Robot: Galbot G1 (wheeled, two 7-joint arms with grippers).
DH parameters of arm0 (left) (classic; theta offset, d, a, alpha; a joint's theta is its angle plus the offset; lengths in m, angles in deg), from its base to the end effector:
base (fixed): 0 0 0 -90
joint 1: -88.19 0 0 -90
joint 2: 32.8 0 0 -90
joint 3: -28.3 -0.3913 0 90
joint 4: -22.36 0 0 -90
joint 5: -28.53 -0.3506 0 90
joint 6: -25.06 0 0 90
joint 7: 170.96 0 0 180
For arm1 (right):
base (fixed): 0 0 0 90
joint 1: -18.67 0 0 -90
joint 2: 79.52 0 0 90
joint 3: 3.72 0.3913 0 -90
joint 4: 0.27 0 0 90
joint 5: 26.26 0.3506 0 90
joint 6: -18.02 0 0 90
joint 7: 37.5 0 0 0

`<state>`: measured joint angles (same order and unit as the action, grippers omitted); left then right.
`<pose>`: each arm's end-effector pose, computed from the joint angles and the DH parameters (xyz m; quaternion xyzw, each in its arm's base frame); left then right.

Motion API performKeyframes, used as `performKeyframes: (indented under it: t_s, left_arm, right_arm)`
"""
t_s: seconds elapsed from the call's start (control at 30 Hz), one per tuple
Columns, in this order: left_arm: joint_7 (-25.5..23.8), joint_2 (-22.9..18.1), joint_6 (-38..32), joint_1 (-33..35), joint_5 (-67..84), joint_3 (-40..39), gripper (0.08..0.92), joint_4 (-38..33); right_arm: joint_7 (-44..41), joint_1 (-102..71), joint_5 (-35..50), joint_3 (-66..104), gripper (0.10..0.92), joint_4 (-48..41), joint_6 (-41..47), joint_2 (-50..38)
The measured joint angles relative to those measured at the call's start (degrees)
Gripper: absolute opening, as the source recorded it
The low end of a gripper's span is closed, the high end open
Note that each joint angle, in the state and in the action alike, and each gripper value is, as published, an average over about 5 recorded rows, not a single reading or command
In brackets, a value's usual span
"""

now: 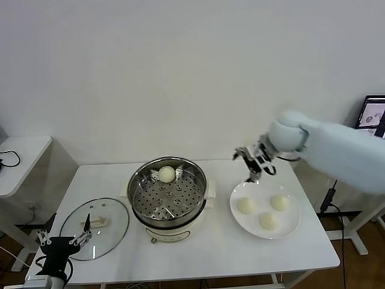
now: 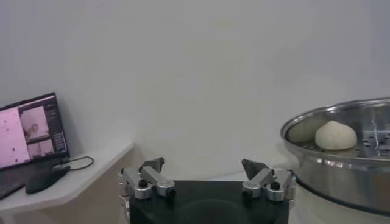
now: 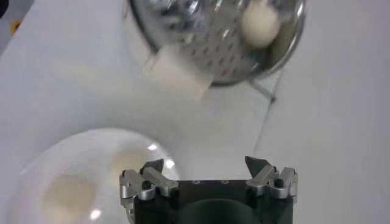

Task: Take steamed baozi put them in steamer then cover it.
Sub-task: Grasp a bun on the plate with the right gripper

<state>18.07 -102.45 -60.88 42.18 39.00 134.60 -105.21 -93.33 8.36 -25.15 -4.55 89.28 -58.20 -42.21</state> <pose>0.0951 0.1349 -0.2855 0.0768 -0.9859 -0.1386 0.0545 0.5084 -0.1009 -0.0976 0.5163 -0.5254 0.6275 0.2524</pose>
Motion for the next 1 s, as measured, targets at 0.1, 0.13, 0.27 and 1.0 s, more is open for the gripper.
performKeyframes:
  t_s: [0.1, 0.13, 0.27, 1.0]
  left_arm:
    - [-0.02, -0.10, 0.00, 0.06, -0.17, 0.14, 0.823, 0.10]
    - [-0.02, -0.14, -0.01, 0.07, -0.20, 0.20, 0.823, 0.15]
    - [-0.06, -0.27, -0.01, 0.04, -0.36, 0.32, 0.823, 0.34]
    - [-0.21, 0.72, -0.01, -0.35, -0.24, 1.26, 0.823, 1.75]
  right_arm:
    - [0.02, -4.33, -1.72, 2.63, 0.823, -0.29, 0.29, -1.13]
    - [-0.01, -5.70, -2.25, 3.44, 0.823, -0.52, 0.34, -1.32]
    - [-0.23, -10.76, -4.31, 6.40, 0.823, -2.13, 0.40, -1.28]
    - [-0.45, -20.34, -9.38, 11.67, 0.823, -16.03, 0.71, 9.07]
